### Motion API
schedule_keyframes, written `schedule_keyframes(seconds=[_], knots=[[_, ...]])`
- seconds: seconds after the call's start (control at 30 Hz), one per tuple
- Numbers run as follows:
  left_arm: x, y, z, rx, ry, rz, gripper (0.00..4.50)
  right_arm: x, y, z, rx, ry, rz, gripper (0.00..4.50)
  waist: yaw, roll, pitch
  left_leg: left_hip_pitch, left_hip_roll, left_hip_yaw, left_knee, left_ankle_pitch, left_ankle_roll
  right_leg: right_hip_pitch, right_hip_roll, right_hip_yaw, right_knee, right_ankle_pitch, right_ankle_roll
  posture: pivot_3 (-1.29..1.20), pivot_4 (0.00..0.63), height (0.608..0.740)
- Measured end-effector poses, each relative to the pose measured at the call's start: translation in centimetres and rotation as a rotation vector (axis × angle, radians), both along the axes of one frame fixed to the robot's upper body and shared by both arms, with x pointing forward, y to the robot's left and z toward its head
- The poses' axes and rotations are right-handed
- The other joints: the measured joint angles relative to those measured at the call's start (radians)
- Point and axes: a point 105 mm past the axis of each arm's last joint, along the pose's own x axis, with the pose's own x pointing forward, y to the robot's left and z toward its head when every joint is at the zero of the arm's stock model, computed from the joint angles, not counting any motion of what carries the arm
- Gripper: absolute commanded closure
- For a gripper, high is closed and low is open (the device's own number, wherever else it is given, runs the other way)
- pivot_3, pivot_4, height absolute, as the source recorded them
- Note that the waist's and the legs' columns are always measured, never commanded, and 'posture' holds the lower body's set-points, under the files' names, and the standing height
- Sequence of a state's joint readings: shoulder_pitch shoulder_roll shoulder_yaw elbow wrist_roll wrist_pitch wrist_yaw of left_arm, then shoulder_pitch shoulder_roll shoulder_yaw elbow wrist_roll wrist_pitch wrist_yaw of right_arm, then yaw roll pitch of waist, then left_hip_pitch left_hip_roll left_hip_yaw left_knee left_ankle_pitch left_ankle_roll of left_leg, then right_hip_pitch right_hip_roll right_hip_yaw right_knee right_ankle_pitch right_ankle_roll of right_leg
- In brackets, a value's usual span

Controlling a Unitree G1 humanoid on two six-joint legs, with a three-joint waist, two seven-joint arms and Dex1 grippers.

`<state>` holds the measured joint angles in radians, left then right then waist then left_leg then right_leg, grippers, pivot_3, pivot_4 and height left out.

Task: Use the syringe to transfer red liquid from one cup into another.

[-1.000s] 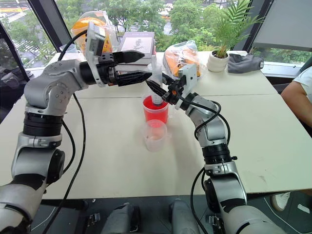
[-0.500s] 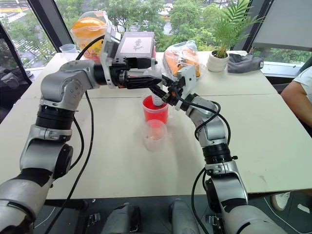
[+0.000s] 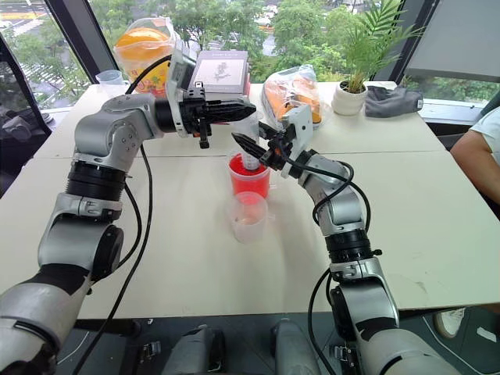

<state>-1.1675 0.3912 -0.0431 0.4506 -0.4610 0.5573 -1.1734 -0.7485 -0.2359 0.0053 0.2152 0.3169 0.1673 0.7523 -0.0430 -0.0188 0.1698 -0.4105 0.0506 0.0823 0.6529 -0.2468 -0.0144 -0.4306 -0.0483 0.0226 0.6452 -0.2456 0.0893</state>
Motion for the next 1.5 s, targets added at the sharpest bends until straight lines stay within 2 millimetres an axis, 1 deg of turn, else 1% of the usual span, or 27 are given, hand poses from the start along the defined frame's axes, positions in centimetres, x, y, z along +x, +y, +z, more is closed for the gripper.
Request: schedule_keyframes(seconds=[0.4,1.07,1.43,1.47,1.5], knots=[[0.4,-0.1,1.2,-0.011,0.001,0.001,4.47,-0.2,-0.1,0.7,-0.011,0.015,0.013,3.03,0.000,0.000,0.000,0.000,0.000,0.000,0.000,0.000,0.000,0.000,0.000,0.000,0.000,0.000,0.000,0.00,0.150,0.740],[0.8,-0.2,2.7,-0.025,-0.030,0.002,4.47,-0.1,-0.1,0.5,-0.007,0.036,0.011,3.03,0.000,0.000,0.000,0.000,0.000,0.000,0.000,0.000,0.000,0.000,0.000,0.000,0.000,0.000,0.000,0.00,0.150,0.740],[0.6,-0.2,2.9,-0.026,-0.047,-0.001,4.47,-0.2,-0.1,0.4,-0.014,0.048,0.013,3.03,-0.001,0.000,0.000,0.000,0.000,0.000,-0.001,0.000,0.000,0.000,0.000,0.000,0.000,0.000,0.000,0.00,0.150,0.740],[0.4,-0.1,2.9,-0.021,-0.061,-0.004,3.87,-0.3,-0.1,0.5,-0.017,0.045,0.015,3.03,-0.002,0.000,0.000,0.000,0.000,0.000,-0.001,0.000,0.000,-0.001,0.000,0.000,0.000,0.000,0.000,0.00,0.150,0.740],[0.3,0.1,3.0,-0.019,-0.071,0.001,3.62,-0.4,0.1,0.6,-0.021,0.044,0.022,3.03,-0.002,0.000,0.000,0.000,0.000,0.000,-0.001,0.000,0.000,-0.001,0.001,0.000,0.000,0.000,0.000,0.00,0.150,0.740]])
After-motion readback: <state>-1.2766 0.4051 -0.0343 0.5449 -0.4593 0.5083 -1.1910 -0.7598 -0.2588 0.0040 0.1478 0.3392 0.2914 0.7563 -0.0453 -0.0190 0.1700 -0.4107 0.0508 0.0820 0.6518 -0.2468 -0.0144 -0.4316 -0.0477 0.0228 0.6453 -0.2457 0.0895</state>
